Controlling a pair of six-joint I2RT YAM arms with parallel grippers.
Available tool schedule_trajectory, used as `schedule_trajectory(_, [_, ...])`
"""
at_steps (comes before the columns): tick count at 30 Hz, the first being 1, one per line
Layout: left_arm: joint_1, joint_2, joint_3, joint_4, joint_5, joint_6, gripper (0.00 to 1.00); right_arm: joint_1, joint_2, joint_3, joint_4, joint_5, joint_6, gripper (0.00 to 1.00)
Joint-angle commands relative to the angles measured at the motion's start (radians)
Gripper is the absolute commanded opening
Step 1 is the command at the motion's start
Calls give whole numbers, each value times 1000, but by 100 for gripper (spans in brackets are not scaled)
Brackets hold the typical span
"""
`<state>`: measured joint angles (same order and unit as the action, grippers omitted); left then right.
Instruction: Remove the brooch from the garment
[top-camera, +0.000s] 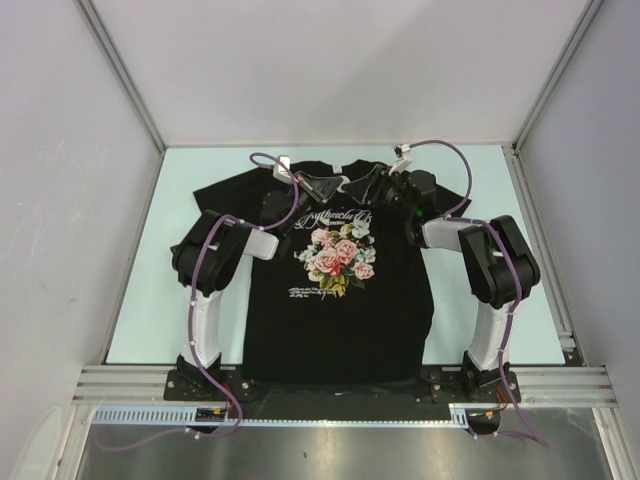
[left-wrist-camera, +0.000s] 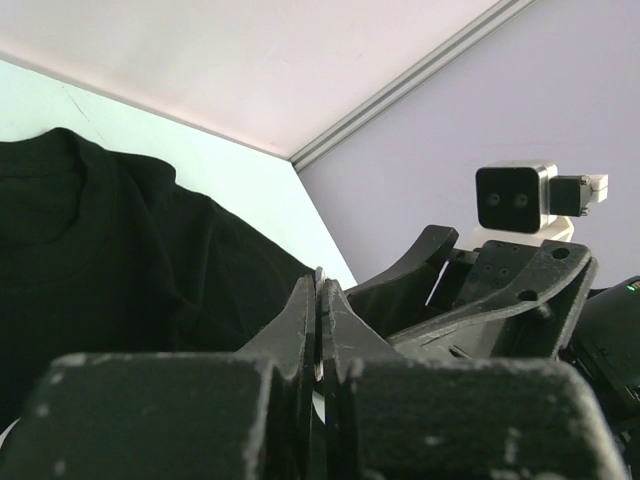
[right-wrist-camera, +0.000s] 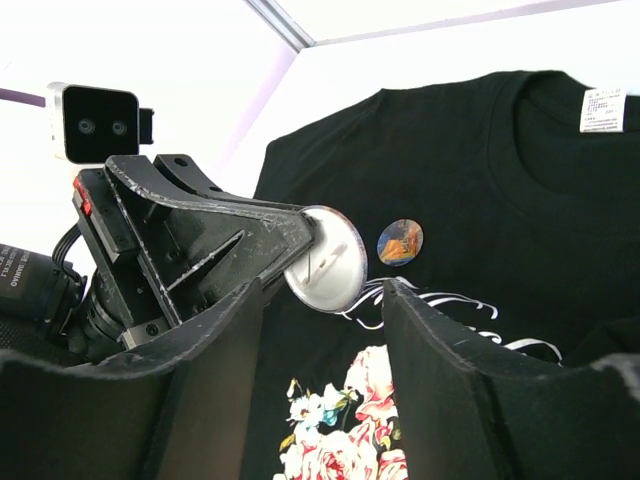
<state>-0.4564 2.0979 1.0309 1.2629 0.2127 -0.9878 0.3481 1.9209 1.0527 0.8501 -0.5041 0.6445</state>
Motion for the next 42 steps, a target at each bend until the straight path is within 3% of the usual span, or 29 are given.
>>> schedule_trajectory(1, [-8,-44,28,334,4,-12,0,6,18,12,66,10,9,53])
schedule_trajectory(24, [-11,-19,37,359,73,-35,0,0,24,10,96,-14,23,31])
schedule_trajectory(32, [-11,19,110,336,224,-92,0,-18,52,32,139,-114,55,21])
schedule_trajectory(38, [-10,22,110,345,252,-101,0,-23,53,41,139,-134,58,15])
schedule_trajectory(42, [-10,-10,92,302,237,-45,0,-27,40,33,126,-125,57,29])
